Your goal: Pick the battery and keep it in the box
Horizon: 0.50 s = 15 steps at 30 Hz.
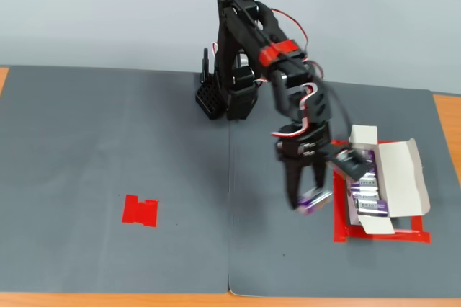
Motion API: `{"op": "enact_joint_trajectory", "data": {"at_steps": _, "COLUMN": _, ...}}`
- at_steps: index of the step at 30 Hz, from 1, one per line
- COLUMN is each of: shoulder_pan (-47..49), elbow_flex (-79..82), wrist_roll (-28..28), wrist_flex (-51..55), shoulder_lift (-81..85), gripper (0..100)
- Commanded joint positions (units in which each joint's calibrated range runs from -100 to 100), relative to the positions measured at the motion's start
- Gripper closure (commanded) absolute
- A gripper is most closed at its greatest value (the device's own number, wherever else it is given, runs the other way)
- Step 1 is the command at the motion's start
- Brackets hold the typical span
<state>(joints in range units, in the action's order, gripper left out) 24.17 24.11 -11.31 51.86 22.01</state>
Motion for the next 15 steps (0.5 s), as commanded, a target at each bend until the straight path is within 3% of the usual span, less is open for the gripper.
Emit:
{"op": "enact_joint_trajectory", "data": {"at_steps": 1, "shoulder_pan": 3.8, "elbow_flex": -2.4, "wrist_roll": 0.1, "wrist_flex": -0.6, "shoulder_lift": 1.9, "gripper": 86}}
{"op": "enact_joint_trajectory", "data": {"at_steps": 15, "shoulder_pan": 15.3, "elbow_flex": -6.2, "wrist_roll": 0.2, "wrist_flex": 0.0, "shoulder_lift": -4.4, "gripper": 86}}
